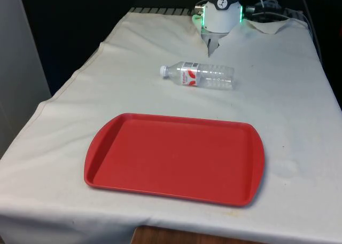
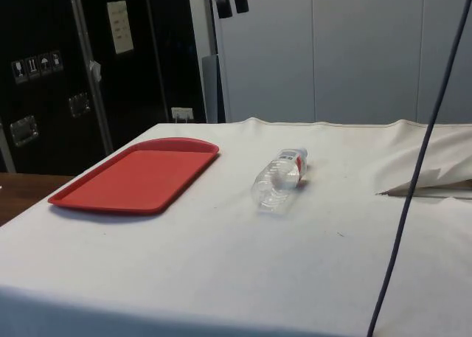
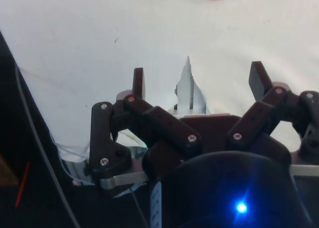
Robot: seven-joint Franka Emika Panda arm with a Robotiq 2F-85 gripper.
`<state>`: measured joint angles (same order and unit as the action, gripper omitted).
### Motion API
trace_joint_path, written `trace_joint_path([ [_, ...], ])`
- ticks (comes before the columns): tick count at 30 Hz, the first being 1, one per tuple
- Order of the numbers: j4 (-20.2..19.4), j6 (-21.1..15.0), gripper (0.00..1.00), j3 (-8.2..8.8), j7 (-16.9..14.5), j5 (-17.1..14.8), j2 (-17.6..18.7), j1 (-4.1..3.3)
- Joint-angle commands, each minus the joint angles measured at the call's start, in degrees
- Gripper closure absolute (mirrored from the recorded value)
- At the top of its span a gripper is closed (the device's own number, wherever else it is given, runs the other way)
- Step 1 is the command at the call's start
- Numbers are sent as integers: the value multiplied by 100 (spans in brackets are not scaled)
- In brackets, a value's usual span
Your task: Place the bottle upright on the tray.
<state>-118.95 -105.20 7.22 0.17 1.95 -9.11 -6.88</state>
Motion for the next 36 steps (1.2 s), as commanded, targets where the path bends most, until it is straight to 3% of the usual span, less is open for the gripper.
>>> trace_joint_path([
  [1, -120, -86, 0, -11, 46, 52, -115, 0],
  [15, -705, -292, 0, 0, -6, 92, -670, 6],
  [21, -1106, -670, 0, -23, 34, 235, -951, 17],
  [22, -1054, -573, 0, -6, 0, 189, -905, 6],
  [29, -1536, -1089, 0, -17, 46, 344, -1129, 34],
  [31, -1495, -1014, 0, -6, 11, 292, -1089, 17],
  [36, -1822, -1381, 0, 0, 34, 413, -1209, 69],
])
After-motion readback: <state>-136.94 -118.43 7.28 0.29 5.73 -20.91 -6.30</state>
